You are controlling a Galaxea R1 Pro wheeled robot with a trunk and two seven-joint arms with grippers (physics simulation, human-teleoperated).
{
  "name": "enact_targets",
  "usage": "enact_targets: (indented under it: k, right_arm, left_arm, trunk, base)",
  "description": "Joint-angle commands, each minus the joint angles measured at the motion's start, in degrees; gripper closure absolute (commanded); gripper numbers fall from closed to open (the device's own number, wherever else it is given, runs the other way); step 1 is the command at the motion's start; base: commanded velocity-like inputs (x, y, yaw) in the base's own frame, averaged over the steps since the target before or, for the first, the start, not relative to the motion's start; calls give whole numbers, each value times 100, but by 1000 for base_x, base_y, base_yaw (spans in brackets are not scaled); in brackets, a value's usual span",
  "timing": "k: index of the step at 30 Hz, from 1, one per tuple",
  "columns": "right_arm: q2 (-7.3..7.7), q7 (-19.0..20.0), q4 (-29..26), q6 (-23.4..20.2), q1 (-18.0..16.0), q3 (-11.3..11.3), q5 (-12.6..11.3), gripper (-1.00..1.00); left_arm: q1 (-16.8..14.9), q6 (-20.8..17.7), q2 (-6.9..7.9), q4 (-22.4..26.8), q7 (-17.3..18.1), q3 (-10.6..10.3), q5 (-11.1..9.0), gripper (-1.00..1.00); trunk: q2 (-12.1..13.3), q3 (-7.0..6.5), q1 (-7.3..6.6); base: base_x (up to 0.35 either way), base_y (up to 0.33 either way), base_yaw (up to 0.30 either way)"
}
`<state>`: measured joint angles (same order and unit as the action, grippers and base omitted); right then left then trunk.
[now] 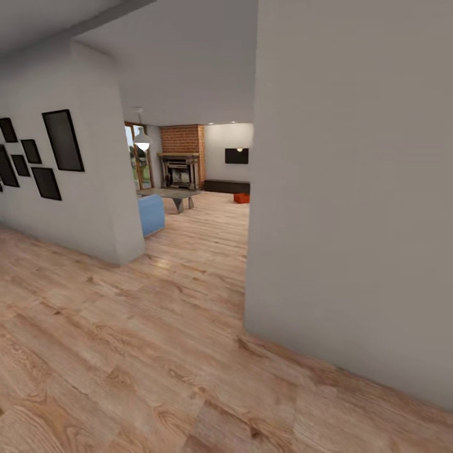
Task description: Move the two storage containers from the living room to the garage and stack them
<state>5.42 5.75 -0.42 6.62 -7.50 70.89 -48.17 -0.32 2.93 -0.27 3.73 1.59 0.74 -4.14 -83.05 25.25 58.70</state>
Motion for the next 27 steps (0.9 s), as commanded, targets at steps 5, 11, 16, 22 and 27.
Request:
enact_targets:
  k: [5,11,16,22,27]
  right_arm:
    - [4,23,-2,15,0,39,-63,-100]
    - [10,23,-2,15,1,33,-69,-100]
    - [11,23,-2,15,-2,30,-71,-100]
    - [11,23,-2,15,-2,30,-73,-100]
    - [5,23,-2,15,-1,30,-70,-100]
  left_arm:
    - [-3,14,0,-4,17,5,-43,-100]
    - [-3,14,1,-4,17,5,-43,-100]
    - [-3,14,1,-4,17,5,-43,-100]
    - [-3,14,1,-4,17,5,-43,-100]
    - [-3,14,1,-4,17,5,-43,-100]
  trunk:
    - [-3,6,3]
    - [-3,6,3]
    - [-3,6,3]
    - [-3,6,3]
    - [-3,6,3]
  base:
    - [321,0,274]
    - [321,0,275]
    - [320,0,275]
    - [318,0,275]
    - [317,0,275]
